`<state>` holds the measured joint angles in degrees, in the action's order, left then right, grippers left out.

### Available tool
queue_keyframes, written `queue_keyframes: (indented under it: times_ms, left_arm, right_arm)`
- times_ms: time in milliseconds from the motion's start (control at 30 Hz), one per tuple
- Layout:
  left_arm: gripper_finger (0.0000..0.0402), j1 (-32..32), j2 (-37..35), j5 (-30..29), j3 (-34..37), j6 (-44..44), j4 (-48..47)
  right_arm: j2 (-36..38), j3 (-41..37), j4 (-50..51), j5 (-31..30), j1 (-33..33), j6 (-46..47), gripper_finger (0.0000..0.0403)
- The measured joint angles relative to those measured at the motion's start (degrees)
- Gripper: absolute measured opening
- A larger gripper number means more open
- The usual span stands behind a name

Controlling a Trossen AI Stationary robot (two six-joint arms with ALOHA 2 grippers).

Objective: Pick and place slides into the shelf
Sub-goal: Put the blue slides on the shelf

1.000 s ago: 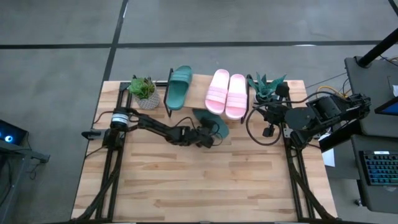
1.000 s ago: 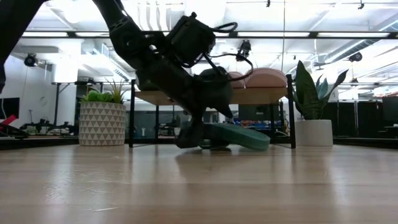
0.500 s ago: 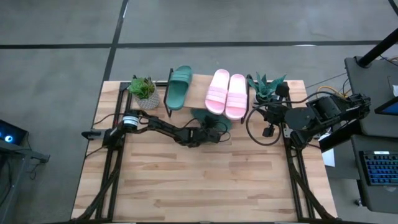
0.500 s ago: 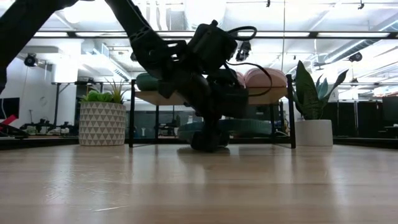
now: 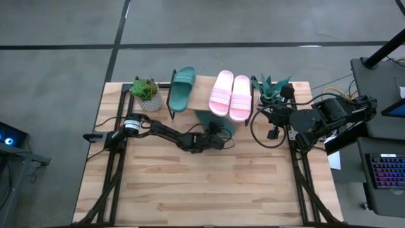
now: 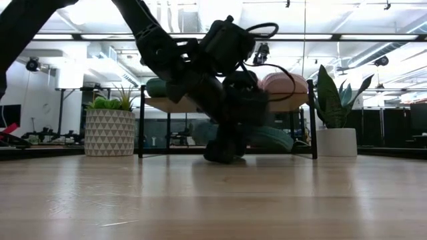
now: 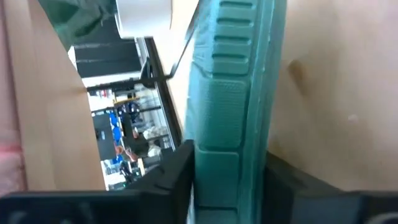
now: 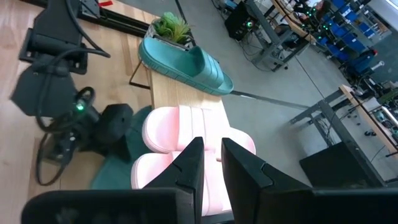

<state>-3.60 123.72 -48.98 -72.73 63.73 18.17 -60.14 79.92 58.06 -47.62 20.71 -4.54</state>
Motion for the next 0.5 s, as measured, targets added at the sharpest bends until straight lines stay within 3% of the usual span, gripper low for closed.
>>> queue_keyframes:
  times_ms: [133,367,500]
  left_arm:
    - [0.0063,-1.7,-0.4,-0.1,-0.2,0.3,-0.3]
    - [0.0063,-4.8,-5.4,2.9,0.0,-4.6,-5.7]
    - [0.0063,-5.4,-12.4,10.8,0.1,-15.6,-14.9]
  right_arm:
    - [0.0,0.0,0.0,0.0,0.0,0.0,0.0047]
    - [0.0,0.0,0.0,0.0,0.0,0.0,0.0047]
    - [0.0,0.0,0.0,0.0,0.0,0.0,0.0047]
